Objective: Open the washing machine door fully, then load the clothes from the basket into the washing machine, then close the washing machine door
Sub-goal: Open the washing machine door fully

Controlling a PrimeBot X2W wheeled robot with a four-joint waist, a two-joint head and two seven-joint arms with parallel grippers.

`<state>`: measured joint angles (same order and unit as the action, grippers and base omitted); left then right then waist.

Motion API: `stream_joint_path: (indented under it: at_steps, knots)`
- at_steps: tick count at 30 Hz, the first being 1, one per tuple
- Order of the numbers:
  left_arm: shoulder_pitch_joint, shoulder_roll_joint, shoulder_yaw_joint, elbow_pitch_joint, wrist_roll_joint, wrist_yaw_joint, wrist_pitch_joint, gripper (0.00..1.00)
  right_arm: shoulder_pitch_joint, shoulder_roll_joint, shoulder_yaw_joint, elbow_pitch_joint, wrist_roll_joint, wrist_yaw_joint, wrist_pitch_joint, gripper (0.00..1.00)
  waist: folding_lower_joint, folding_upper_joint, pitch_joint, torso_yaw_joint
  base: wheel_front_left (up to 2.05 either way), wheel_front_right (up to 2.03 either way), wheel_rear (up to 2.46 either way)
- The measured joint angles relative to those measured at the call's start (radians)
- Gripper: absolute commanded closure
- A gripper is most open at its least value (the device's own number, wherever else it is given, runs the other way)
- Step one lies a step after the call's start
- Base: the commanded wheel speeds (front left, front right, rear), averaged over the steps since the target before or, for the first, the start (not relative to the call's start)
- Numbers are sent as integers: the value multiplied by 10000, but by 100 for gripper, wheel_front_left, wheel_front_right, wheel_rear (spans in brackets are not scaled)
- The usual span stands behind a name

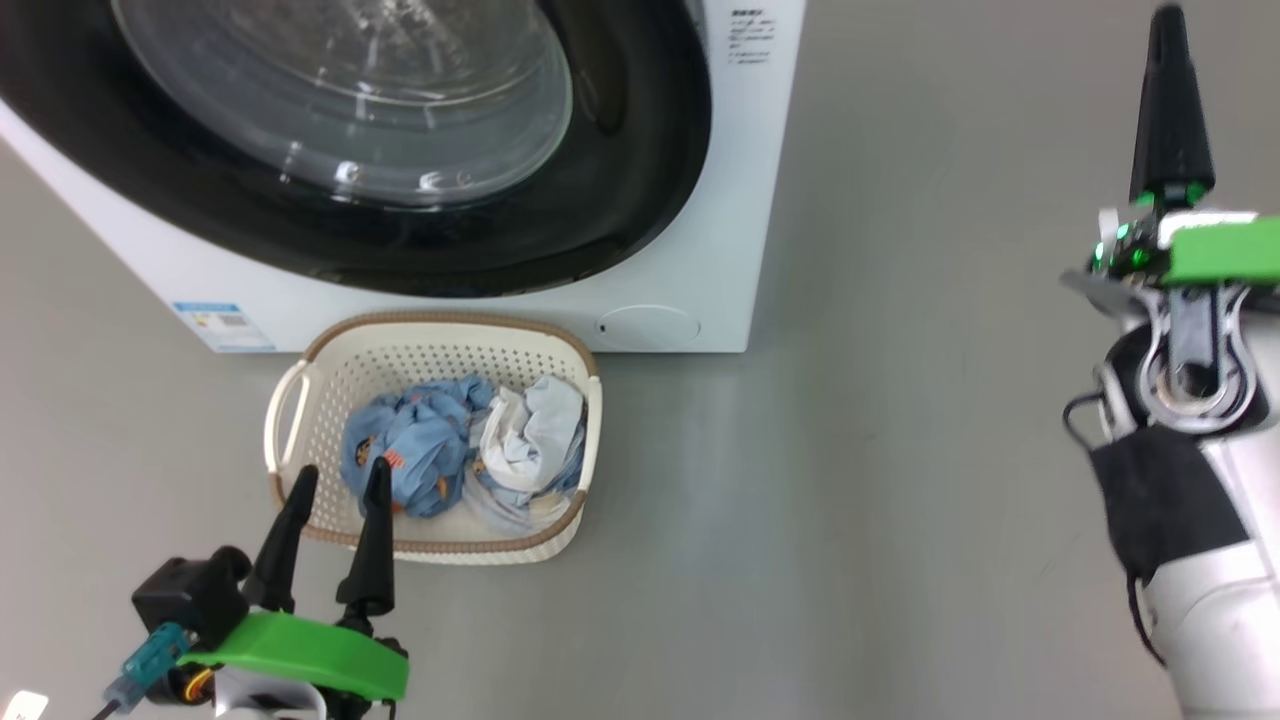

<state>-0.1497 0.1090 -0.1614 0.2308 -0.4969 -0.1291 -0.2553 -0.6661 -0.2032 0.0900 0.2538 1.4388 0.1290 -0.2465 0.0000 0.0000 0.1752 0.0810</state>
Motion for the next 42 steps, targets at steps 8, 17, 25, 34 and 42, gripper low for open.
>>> stream_joint_path:
  at_steps: [8, 17, 25, 34, 42]
  knots:
    - [-460, -134, -265, -6, -36, 0, 0, 0, -1360, -401, -13, 552, 1864, 0, 2088, 100, 0, 0, 473, 454, 0, 0, 0]
    - [-1025, -297, -529, -44, -184, 0, 0, 0, -2750, -863, 537, 2203, 2061, 0, 4792, 100, 0, 0, 1183, 948, 0, 0, 0]
    - [-1430, -405, -702, -44, -276, 0, 0, 0, -3934, -863, 982, 3317, 2080, 0, 6690, 100, 0, 0, 1865, 1306, 0, 0, 0]
    - [-1858, -531, -928, -107, -301, 0, 0, 0, -5037, -886, 918, 4021, 2069, 0, 7390, 100, 0, 0, 2451, 1608, 0, 0, 0]
    - [-2100, -604, -1018, -169, -370, 0, 0, 0, -5855, -911, 999, 4575, 1877, 0, 7822, 100, 0, 0, 2952, 1847, 0, 0, 0]
